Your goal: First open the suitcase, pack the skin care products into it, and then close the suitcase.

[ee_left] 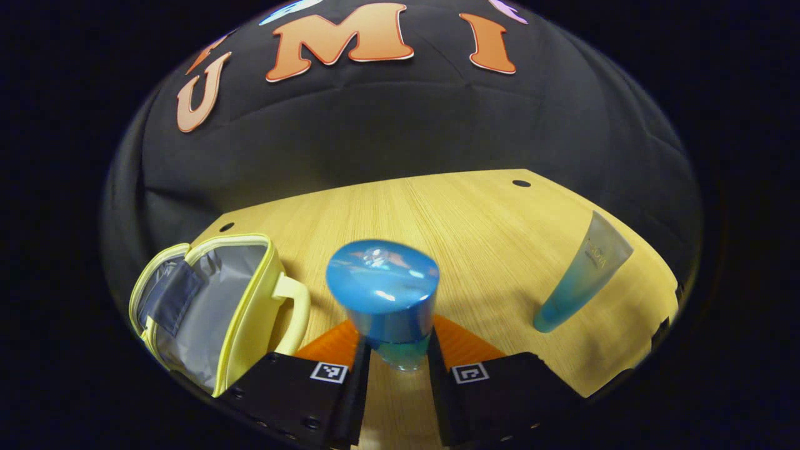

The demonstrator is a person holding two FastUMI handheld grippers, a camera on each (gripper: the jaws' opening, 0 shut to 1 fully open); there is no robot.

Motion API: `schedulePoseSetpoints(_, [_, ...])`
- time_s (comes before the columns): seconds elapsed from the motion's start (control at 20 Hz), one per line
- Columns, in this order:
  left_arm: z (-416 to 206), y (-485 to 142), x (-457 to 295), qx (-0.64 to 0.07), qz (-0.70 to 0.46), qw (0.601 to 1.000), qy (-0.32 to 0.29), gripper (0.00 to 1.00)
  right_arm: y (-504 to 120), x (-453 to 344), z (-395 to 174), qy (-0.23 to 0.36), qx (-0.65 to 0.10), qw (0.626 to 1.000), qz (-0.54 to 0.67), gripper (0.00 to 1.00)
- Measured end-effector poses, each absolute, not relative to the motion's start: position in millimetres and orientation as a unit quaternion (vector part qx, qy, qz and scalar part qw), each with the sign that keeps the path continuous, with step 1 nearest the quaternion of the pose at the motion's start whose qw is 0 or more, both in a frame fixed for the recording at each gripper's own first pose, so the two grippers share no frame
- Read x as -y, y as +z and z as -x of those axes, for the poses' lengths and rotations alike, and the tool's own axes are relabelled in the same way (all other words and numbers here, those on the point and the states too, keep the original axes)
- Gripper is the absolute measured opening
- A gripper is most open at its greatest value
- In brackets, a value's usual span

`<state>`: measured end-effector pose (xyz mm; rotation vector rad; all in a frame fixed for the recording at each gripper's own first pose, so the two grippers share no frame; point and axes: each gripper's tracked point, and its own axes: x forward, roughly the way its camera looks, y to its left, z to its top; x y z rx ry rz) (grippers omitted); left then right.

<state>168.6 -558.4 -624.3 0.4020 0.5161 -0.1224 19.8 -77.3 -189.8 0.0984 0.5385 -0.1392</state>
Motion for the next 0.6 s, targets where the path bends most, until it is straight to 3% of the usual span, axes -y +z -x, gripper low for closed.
schedulePoseSetpoints(0.15, [-152.6, -613.8, 560.8, -0.270, -0.186, 0.943, -0.061, 0.42, -194.8, 70.2, -21.3, -0.063, -0.268, 0.961, -0.038, 0.95])
schedulePoseSetpoints(0.6, [-121.9, -596.8, 582.5, -0.316, -0.138, 0.931, -0.123, 0.41, -218.8, 22.3, -55.5, -0.011, -0.274, 0.962, 0.008, 0.96])
